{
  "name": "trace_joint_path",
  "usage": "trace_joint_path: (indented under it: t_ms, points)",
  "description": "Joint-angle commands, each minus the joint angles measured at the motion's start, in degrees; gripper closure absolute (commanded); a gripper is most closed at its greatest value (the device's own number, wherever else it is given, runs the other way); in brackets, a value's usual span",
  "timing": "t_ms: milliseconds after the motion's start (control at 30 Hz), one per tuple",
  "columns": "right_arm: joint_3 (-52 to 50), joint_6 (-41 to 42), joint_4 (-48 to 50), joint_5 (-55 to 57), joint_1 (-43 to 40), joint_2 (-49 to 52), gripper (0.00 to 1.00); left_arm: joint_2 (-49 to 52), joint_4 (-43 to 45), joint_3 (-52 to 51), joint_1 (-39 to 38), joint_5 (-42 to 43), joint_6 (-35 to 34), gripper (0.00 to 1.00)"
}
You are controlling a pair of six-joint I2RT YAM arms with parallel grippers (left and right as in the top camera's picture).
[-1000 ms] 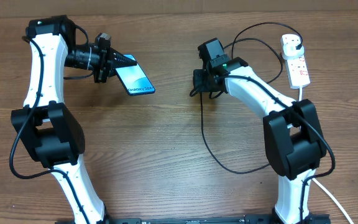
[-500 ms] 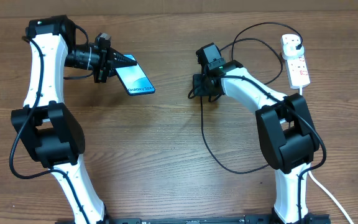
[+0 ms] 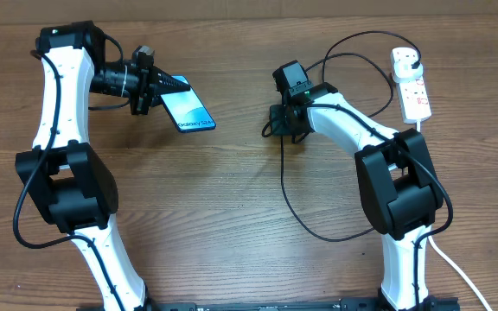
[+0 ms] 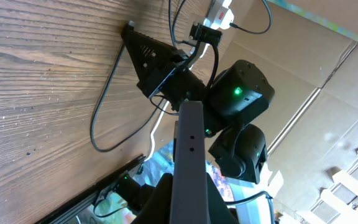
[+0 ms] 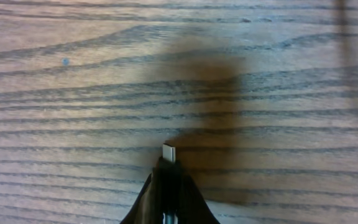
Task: Plug charger to phone and switch on socket
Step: 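Lower the right gripper to the cable's USB-C end and grasp it, then lift the cable end with the right gripper toward the held phone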
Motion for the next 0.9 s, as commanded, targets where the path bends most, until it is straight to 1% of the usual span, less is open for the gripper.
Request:
trace_joint_path:
  t_ms: [0,233,467,533,667,800,867]
  points:
    - [-0.33,1.86,-0.76,-0.50,0.28,2.51,0.96,-0.31,-0.20,0.83,-0.11,2.05,0.94,0.96]
    - [0.24,4.61,-3.48,-7.08,-1.36,-0.46,0.96,-0.31,-0.11,0.83,-0.11,2.01,0.94,0.96]
    - [0.24,4.55,-4.00,-22.12,-4.28,-9.35,0.96,-0.31,0.09,0.83,-0.11,-0.44,0.92,0.96]
    - [0.24,4.52,-4.11,-24.28,-4.79,-11.26,0.96,-0.31,0.11,0.83,-0.11,-0.55,0.92,0.96]
    - [0.24,4.09,-5.11,-23.26,-5.05,-12.57,0.96,-0.31,0.76,0.83,-0.11,-0.57,0.92,0.96]
    - [0.00,4.20,-6.62,-15.96,-4.24,-11.37,0.96,-0.31,0.98,0.83,-0.11,-0.57,0.92,0.96]
    - [-0.04,5.57,-7.08,-11.26,-3.23,-10.23,0.96,-0.31,1.18,0.83,-0.11,-0.59,0.92,0.96]
